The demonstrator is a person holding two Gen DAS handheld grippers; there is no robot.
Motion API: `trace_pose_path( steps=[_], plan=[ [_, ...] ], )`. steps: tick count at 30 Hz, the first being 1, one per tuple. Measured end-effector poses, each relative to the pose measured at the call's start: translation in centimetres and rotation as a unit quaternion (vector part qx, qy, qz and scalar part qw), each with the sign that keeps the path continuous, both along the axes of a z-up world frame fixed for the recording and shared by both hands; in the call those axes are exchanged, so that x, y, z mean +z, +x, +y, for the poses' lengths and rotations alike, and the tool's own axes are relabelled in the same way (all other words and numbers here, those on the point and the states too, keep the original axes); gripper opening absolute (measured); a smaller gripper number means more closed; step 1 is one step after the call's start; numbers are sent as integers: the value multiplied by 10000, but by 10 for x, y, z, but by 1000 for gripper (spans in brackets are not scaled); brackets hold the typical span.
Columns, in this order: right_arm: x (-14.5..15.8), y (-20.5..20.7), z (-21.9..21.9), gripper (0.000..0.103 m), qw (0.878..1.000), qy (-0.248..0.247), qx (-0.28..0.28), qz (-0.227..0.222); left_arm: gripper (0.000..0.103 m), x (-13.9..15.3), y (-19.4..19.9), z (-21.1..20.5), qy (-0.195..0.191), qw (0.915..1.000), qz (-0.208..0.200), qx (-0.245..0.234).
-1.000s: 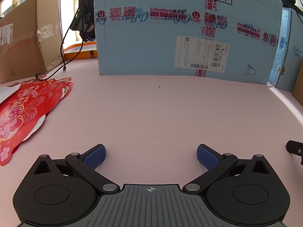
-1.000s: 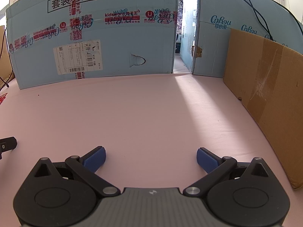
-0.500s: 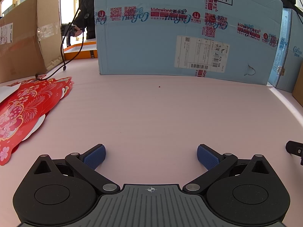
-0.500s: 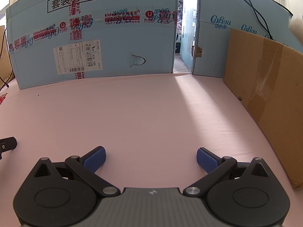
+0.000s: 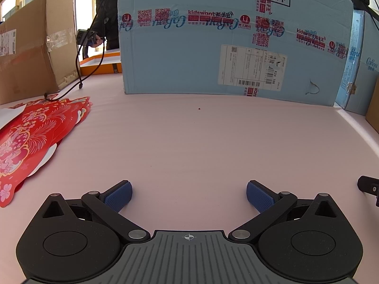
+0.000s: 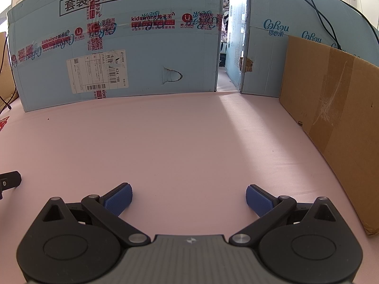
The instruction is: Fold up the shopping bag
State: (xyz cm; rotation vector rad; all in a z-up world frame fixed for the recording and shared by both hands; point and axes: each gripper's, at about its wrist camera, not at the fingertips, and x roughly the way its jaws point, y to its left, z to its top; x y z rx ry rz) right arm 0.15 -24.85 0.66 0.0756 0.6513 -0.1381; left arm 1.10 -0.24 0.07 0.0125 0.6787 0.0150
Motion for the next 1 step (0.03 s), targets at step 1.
trace_pose_path(
  steps=[1],
  plan=[
    [0,0,0,103,10000,0,0,0,103,0,0,0,-4,10000,0,0]
  ],
)
